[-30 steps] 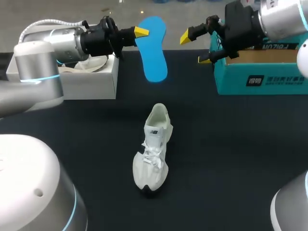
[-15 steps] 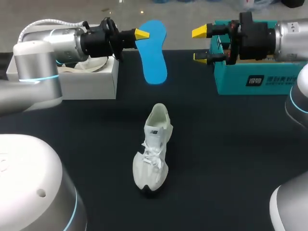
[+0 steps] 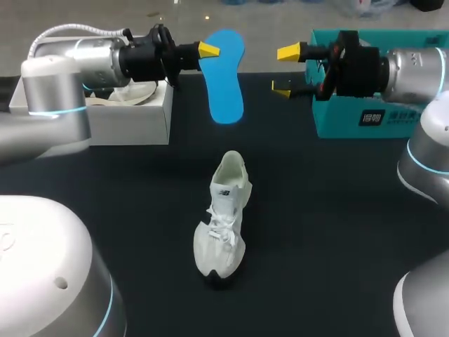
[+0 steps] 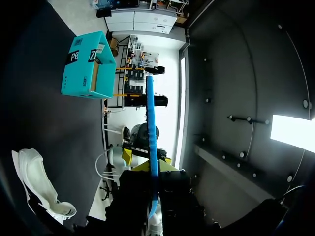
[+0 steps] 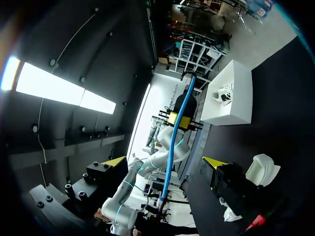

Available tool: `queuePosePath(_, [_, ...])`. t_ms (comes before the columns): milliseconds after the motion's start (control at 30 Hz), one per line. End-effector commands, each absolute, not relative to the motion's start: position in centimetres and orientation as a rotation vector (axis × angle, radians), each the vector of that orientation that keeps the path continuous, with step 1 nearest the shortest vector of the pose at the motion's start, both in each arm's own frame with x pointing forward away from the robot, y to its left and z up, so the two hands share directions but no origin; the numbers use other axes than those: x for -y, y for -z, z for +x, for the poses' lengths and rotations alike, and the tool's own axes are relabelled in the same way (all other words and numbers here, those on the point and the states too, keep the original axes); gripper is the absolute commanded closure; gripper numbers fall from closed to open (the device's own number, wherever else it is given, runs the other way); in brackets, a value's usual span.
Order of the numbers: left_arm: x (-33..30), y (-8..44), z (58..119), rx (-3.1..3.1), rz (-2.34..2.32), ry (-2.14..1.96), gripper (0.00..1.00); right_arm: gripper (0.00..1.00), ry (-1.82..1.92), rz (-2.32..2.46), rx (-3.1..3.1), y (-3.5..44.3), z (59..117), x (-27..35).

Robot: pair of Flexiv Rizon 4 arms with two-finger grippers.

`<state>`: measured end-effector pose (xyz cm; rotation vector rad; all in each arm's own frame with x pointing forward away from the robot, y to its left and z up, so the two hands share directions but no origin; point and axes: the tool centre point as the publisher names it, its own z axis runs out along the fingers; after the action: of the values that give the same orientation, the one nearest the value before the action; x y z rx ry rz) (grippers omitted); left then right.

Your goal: Take the shoe out of the shoebox, open the shoe tongue, remove and reinsert the insole, then place the shoe into the shoebox

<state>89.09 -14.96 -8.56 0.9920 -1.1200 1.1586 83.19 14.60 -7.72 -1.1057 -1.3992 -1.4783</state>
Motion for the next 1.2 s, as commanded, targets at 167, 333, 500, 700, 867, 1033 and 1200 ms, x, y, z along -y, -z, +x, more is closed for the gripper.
queuePosePath(167, [14.9, 8.2, 89.4, 1.286, 0.829, -1.277, 1.00, 0.00, 1.525, -1.123, 1.376, 7.3, 83.4, -14.7])
queuePosePath(333, [14.9, 7.2, 90.3, 1.579, 0.370, -1.642, 1.00, 0.00, 1.525, -1.123, 1.376, 7.3, 83.4, -14.7])
queuePosePath(500, [14.9, 6.8, 90.1, 1.515, 0.356, -1.651, 1.00, 0.00, 1.525, -1.123, 1.376, 7.3, 83.4, -14.7])
queuePosePath(700, [14.9, 6.8, 90.1, 1.515, 0.356, -1.651, 1.00, 0.00, 1.525, -1.123, 1.376, 7.3, 83.4, -14.7])
queuePosePath(867, [14.6, 7.1, 90.7, 1.819, 0.232, -1.731, 1.00, 0.00, 1.525, -1.123, 1.376, 7.3, 83.4, -14.7])
queuePosePath(1033, [14.2, 5.1, 91.4, 2.461, -0.414, -1.990, 1.00, 0.00, 1.525, -1.123, 1.376, 7.3, 83.4, -14.7])
queuePosePath(1200, [13.9, 2.9, 91.2, 2.543, -0.907, -2.296, 1.00, 0.00, 1.525, -1.123, 1.376, 7.3, 83.4, -14.7])
